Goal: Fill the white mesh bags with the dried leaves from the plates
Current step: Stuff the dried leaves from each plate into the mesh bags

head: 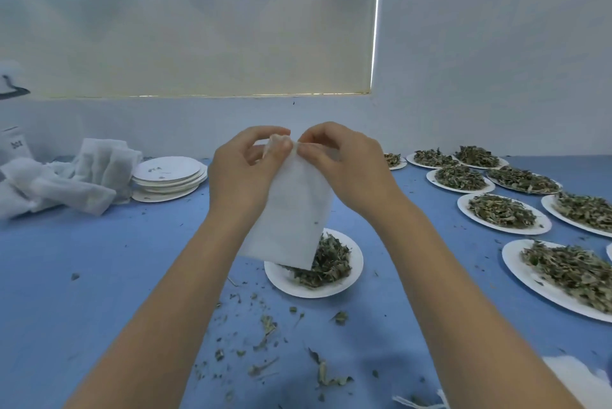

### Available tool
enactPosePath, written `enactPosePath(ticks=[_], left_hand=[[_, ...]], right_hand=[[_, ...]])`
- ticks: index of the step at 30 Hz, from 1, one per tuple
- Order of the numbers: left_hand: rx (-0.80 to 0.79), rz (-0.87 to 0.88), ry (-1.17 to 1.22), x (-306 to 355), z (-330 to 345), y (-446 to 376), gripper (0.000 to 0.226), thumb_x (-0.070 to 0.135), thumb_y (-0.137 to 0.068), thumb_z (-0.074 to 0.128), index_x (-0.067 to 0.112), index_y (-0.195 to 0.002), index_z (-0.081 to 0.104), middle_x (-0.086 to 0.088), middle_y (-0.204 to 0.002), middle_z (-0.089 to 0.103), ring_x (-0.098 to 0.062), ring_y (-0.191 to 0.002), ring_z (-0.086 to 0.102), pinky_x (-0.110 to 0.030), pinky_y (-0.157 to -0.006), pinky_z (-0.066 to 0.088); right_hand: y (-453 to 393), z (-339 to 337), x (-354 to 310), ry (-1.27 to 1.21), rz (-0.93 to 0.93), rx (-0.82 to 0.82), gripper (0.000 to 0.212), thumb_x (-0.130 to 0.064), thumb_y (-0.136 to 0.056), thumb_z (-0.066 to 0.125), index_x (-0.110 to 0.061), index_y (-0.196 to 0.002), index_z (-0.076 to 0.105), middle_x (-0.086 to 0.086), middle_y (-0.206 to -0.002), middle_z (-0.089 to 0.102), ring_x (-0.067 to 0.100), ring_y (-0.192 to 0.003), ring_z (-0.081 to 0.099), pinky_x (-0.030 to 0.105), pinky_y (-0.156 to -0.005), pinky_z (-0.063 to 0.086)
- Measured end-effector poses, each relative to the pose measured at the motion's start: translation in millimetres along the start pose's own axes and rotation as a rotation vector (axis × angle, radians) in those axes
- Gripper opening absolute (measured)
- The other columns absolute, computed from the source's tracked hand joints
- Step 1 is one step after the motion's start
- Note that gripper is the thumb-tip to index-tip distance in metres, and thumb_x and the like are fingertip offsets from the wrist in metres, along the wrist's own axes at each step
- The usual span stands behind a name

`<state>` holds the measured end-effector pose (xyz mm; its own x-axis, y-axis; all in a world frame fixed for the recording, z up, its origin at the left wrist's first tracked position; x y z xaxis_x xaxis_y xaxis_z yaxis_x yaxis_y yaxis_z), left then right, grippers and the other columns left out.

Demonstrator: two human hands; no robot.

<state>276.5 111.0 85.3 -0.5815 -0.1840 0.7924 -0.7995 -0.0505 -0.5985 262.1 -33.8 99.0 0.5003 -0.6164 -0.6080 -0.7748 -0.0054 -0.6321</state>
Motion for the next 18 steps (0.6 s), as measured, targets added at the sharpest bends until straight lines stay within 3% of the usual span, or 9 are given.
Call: enactPosePath(ticks=[6, 11, 14, 18], left_hand=[[-0.043, 0.054, -0.096, -11, -6, -7, 0.009, 0.029, -0.083, 0.067, 0.038, -0.081, 0.068, 0.023, -0.066, 0.064, 0.009, -0.065, 0.057, -0.004, -0.055, 0.035], [-0.085, 0.062, -0.166, -25, -2, -10, 0.018, 0.025, -0.086, 0.063, 0.042, -0.083, 0.065, 0.025, -0.072, 0.065, 0.013, -0.076, 0.059, -0.002, -0.059, 0.037], [-0.113, 0.021, -0.167, -39, 2, -13, 0.010, 0.031, -0.091, 0.056, 0.036, -0.093, 0.063, 0.020, -0.077, 0.065, 0.013, -0.068, 0.056, -0.004, -0.056, 0.036], [-0.192, 0.039, -0.214, -47, 8, -10, 0.020, 0.025, -0.097, 0.043, 0.034, -0.100, 0.061, 0.020, -0.089, 0.062, 0.011, -0.079, 0.053, -0.005, -0.063, 0.037]], right_hand=[[0, 24, 10, 0.035, 0.065, 0.017, 0.024, -0.044, -0.091, 0.054, -0.026, -0.089, 0.070, -0.011, -0.091, 0.063, 0.006, -0.092, 0.053, 0.011, -0.070, 0.035], [2, 41, 22, 0.127, 0.118, -0.013, 0.033, -0.053, -0.088, 0.050, -0.028, -0.090, 0.072, -0.016, -0.091, 0.043, 0.012, -0.106, 0.035, 0.028, -0.093, 0.032], [1, 44, 23, 0.175, 0.133, -0.048, 0.026, -0.050, -0.086, 0.053, -0.030, -0.091, 0.070, -0.016, -0.088, 0.037, 0.012, -0.103, 0.032, 0.033, -0.098, 0.032], [1, 40, 14, 0.169, 0.037, -0.076, 0.016, -0.037, -0.087, 0.057, -0.028, -0.087, 0.070, -0.011, -0.078, 0.058, 0.006, -0.079, 0.050, 0.026, -0.081, 0.039]])
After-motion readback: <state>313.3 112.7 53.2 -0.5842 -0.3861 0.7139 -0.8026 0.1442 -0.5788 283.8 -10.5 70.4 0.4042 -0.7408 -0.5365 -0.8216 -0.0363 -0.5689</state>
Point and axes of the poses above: each hand's wrist, its own y-axis away from the middle knuckle, its own z-axis out of the palm, x = y × z, the point moved 8 cm from there along -y, towards the middle knuckle
